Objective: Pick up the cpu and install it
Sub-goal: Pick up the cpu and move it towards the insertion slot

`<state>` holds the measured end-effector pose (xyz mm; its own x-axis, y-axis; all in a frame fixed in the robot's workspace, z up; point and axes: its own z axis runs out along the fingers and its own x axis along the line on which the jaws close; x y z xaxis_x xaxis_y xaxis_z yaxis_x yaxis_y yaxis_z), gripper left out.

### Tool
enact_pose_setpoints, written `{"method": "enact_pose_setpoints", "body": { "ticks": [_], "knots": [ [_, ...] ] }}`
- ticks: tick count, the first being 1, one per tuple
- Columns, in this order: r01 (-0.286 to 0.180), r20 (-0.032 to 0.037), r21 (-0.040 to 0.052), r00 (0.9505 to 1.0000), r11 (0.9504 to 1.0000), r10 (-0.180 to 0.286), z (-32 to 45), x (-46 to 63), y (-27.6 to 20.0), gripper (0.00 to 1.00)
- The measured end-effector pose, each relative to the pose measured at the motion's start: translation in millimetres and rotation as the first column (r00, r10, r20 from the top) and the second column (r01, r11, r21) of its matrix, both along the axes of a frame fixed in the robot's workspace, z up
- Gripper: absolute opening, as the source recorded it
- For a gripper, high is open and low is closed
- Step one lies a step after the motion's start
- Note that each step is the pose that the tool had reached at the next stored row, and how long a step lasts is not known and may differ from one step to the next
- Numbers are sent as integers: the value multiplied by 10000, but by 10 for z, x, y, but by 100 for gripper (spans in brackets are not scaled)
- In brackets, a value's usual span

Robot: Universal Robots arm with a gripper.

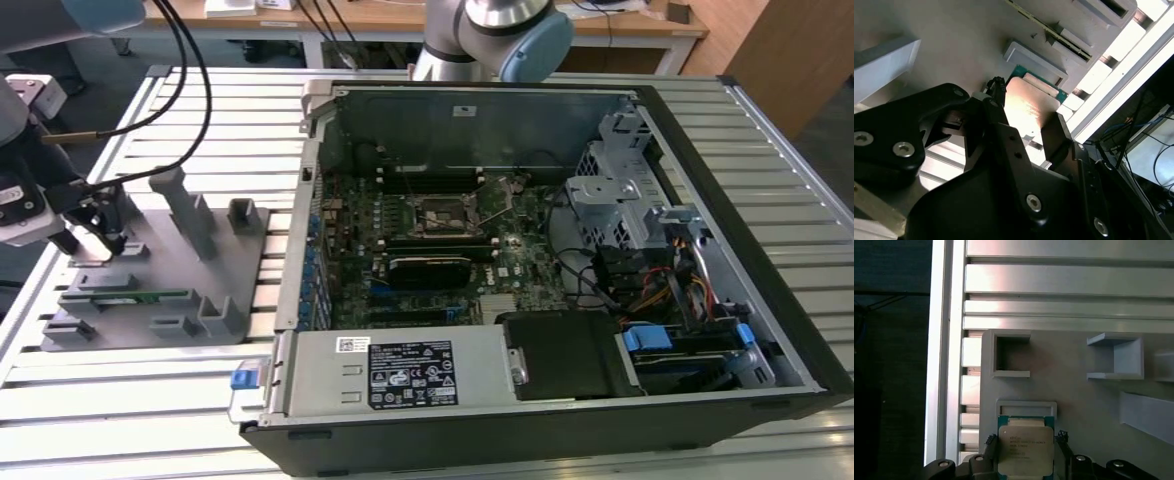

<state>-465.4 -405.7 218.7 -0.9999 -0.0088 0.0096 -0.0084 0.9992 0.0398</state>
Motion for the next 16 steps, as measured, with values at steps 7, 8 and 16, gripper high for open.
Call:
{"method": "enact_pose_setpoints", "body": {
  "ticks": [7, 8, 16],
  "knots": [
    [-1, 1, 4, 10000, 10000, 1, 33, -1, 0, 53],
    [-1, 3, 5, 10000, 10000, 1, 44, -2, 0, 53],
    [0, 16, 8, 10000, 10000, 0, 138, -2, 0, 53]
  ]
}}
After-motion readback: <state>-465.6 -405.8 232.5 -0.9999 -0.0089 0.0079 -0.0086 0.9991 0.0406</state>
